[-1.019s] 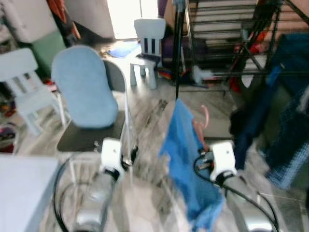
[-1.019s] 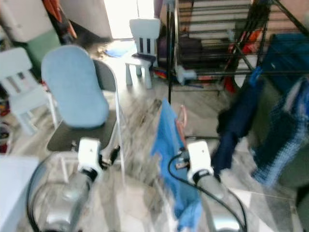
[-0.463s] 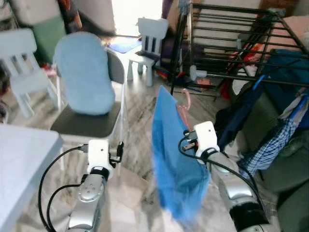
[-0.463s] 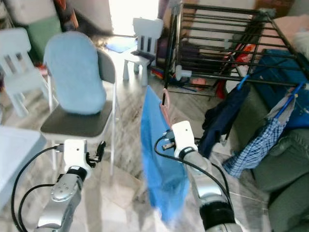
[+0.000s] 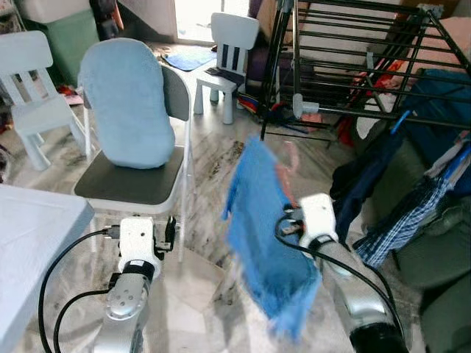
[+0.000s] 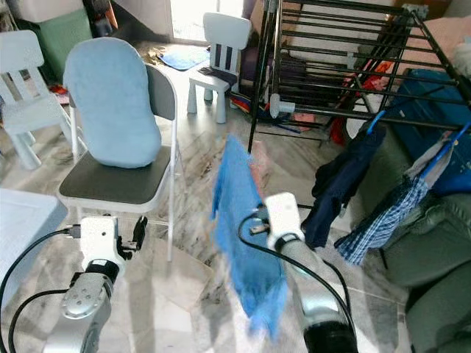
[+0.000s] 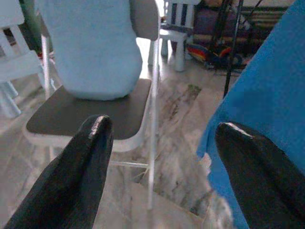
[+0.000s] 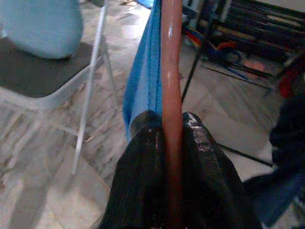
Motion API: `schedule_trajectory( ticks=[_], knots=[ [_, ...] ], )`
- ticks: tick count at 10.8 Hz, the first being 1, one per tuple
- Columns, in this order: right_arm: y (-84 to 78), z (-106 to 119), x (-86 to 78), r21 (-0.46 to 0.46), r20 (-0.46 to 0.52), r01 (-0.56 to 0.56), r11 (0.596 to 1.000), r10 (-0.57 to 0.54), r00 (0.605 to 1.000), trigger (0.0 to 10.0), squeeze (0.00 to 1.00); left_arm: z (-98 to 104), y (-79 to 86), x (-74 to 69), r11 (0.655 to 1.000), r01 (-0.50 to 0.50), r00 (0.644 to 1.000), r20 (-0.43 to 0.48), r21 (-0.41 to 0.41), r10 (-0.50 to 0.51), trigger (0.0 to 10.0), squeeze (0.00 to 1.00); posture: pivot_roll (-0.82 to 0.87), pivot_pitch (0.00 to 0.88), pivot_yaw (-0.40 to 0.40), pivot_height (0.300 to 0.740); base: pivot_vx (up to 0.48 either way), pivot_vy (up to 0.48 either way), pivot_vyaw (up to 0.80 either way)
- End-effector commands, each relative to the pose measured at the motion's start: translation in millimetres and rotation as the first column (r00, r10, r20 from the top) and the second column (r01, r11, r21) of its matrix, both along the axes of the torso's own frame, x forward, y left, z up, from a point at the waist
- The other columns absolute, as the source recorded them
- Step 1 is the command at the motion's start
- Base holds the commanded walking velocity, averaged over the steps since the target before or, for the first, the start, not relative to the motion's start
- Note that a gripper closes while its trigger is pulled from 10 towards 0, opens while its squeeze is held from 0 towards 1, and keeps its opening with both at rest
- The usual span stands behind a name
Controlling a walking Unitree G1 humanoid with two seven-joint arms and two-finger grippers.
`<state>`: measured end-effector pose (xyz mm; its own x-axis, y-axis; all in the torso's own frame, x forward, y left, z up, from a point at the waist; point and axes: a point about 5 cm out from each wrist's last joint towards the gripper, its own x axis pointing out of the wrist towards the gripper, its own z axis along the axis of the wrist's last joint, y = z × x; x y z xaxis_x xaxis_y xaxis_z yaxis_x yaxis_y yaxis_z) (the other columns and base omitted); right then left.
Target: Hang hanger
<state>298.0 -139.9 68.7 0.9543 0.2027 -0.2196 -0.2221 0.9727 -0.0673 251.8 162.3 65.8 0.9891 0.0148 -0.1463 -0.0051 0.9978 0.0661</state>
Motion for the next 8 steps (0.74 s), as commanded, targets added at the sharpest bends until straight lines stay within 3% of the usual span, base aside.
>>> schedule_trajectory(
  ticks=[1, 3, 5, 8],
  knots=[
    [-6.3, 12, 1.9, 0.02, 0.077, 0.051, 0.999, -0.052, 0.996, 10.0, 0.0, 7, -7.2, 5.4, 0.999, 0.038, 0.999, 0.007, -0.01, -0.038, 10.0, 0.0, -0.04, 0.0, -0.014, 0.74, 0.0, 0.0, 0.49],
    [-11.7, 14, -3.8, 0.021, 0.09, 0.097, 0.995, -0.099, 0.991, 10.0, 0.0, 14, -15.3, 11.4, 0.997, 0.078, 0.996, 0.033, 0.0, -0.077, 10.0, 0.0, -0.07, 0.0, 0.003, 0.74, 0.0, 0.0, 0.8],
    [-14.9, 13, -11.3, 0.022, 0.081, 0.08, 0.997, -0.082, 0.993, 10.0, 0.0, 9, -6.1, 2.8, 1.0, 0.003, 1.0, 0.017, 0.021, -0.003, 10.0, 0.0, -0.07, 0.0, -0.015, 0.74, 0.0, 0.0, 0.8],
    [-6.6, 14, -15.2, 0.023, 0.064, 0.033, 0.999, -0.035, 0.997, 10.0, 0.0, 9, -4.8, -6.3, 1.0, -0.023, 1.0, 0.008, 0.019, 0.023, 10.0, 0.0, -0.05, 0.0, -0.042, 0.74, 0.0, 0.0, 0.8]
  ],
)
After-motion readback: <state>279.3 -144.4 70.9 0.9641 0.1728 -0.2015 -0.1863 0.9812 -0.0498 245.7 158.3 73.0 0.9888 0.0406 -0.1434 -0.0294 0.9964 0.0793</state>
